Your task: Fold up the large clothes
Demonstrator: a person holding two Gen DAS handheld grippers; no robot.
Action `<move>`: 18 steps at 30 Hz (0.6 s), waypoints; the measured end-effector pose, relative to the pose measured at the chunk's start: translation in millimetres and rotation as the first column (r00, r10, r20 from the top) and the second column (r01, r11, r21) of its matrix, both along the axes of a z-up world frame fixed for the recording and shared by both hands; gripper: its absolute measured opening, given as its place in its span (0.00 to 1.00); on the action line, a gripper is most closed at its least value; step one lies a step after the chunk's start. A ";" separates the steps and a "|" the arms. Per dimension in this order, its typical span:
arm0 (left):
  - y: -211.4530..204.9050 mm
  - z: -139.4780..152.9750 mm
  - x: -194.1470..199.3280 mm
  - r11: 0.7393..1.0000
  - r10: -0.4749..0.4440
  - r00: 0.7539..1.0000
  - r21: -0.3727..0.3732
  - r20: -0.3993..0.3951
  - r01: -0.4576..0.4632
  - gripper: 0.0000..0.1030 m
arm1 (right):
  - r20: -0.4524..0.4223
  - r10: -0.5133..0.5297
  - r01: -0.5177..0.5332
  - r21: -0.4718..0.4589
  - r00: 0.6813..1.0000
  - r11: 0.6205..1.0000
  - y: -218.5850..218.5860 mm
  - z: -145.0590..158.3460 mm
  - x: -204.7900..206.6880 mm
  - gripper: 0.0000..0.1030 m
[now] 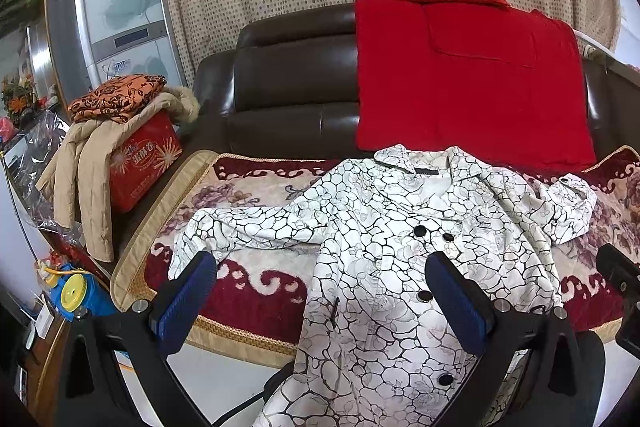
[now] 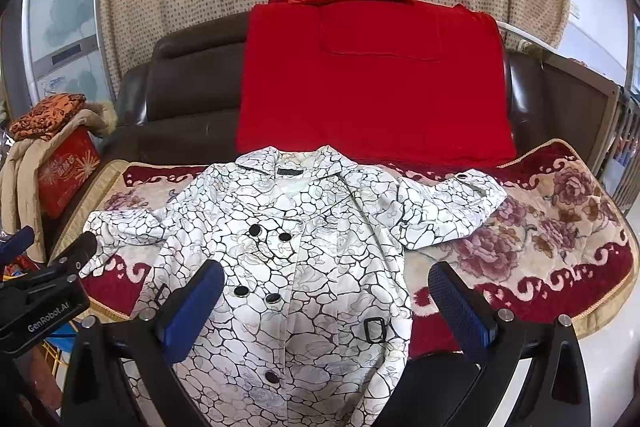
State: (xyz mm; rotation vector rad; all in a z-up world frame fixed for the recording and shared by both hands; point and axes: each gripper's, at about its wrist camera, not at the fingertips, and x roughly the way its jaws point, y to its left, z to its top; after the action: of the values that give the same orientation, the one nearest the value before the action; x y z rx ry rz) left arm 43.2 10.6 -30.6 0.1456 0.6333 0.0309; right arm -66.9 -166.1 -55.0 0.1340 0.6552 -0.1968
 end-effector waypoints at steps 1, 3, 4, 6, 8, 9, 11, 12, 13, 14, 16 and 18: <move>0.2 -0.2 0.4 1.000 0.000 1.000 0.001 -0.001 0.000 1.00 | -0.001 -0.001 0.001 0.000 1.000 1.000 -0.6 -0.1 0.5 1.00; 0.3 -0.3 0.8 1.000 0.000 1.000 0.003 -0.002 0.000 1.00 | -0.003 -0.001 0.001 -0.001 1.000 1.000 -0.7 -0.8 1.4 1.00; 0.3 -0.2 1.2 1.000 0.001 1.000 0.003 -0.002 -0.001 1.00 | -0.004 0.000 0.000 -0.001 1.000 1.000 -0.8 -1.3 1.3 1.00; 0.1 -0.1 1.4 1.000 -0.001 1.000 0.005 -0.001 0.002 1.00 | -0.006 0.000 0.000 0.002 1.000 1.000 -1.9 -1.5 2.0 1.00; 0.0 -0.3 2.6 1.000 -0.002 1.000 0.007 -0.003 0.002 1.00 | -0.007 -0.002 0.002 0.002 1.000 1.000 -2.3 -2.4 2.6 1.00; 0.3 -0.3 2.5 1.000 -0.002 1.000 0.006 -0.003 0.002 1.00 | -0.008 -0.002 0.002 0.003 1.000 1.000 -2.6 -2.7 3.1 1.00; -0.4 -0.6 2.9 1.000 -0.003 1.000 0.006 -0.003 0.003 1.00 | -0.010 -0.004 0.004 0.006 1.000 1.000 -3.2 -3.5 3.8 1.00; -1.1 -1.1 3.2 1.000 -0.004 1.000 0.007 -0.003 0.004 1.00 | -0.010 -0.005 0.005 0.006 1.000 1.000 -3.3 -3.8 3.8 1.00; -1.5 -1.3 3.4 1.000 -0.004 1.000 0.009 -0.003 0.004 1.00 | -0.010 -0.006 0.006 0.006 1.000 1.000 -3.3 -4.0 3.9 1.00; -1.6 -1.4 3.7 1.000 -0.006 1.000 0.009 -0.003 0.006 1.00 | -0.010 -0.007 0.007 0.007 1.000 1.000 -3.7 -4.3 4.2 1.00; -1.7 -1.8 4.3 1.000 -0.009 1.000 0.010 -0.004 0.009 1.00 | -0.009 -0.007 0.007 0.008 1.000 1.000 -4.0 -4.6 4.0 1.00; -1.8 -2.2 4.6 1.000 -0.010 1.000 0.010 -0.006 0.010 1.00 | -0.011 -0.008 0.008 0.007 1.000 1.000 -4.4 -4.9 4.9 1.00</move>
State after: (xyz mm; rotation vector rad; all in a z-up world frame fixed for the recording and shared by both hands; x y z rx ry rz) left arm 47.8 8.8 -32.8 0.1586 0.6379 0.0245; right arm -62.0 -170.4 -59.9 0.1428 0.6662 -0.2029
